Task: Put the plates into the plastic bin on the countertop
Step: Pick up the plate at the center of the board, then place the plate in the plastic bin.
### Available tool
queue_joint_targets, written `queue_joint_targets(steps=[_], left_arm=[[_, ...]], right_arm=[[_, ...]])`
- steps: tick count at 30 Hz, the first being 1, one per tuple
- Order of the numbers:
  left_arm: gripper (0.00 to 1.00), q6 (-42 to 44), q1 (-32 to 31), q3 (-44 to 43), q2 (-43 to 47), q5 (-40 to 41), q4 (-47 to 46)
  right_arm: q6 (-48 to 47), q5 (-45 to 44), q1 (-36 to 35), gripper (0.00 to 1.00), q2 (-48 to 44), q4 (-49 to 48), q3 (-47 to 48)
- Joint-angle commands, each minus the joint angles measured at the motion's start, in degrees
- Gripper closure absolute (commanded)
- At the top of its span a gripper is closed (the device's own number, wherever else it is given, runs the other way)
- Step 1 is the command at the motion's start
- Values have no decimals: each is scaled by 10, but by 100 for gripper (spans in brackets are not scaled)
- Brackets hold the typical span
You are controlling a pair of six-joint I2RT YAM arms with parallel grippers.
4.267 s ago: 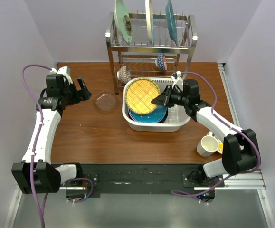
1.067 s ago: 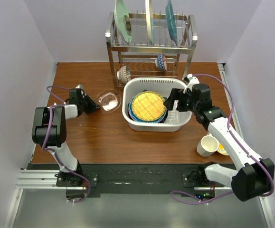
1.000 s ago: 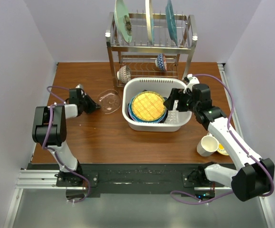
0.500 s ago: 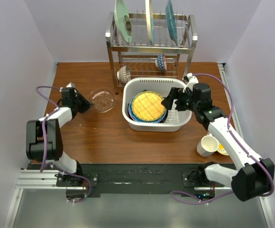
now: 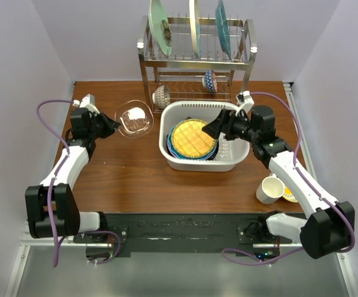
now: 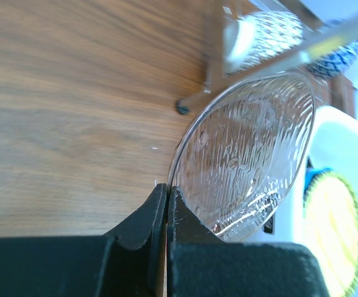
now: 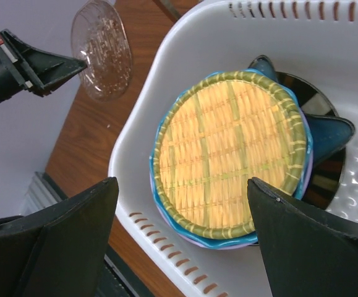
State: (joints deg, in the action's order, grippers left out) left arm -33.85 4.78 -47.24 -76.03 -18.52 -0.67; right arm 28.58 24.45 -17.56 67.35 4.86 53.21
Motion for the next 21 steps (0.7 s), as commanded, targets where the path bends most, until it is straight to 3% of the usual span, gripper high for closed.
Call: queue_joint_targets(steps=[1, 21], left_arm=[[100, 29, -10, -7, 35, -55, -37], [100, 46, -84, 8, 42, -183, -112]], right_arm=[[47, 53, -3, 11, 14, -83, -10], [94, 53, -77, 12, 76, -149, 6]])
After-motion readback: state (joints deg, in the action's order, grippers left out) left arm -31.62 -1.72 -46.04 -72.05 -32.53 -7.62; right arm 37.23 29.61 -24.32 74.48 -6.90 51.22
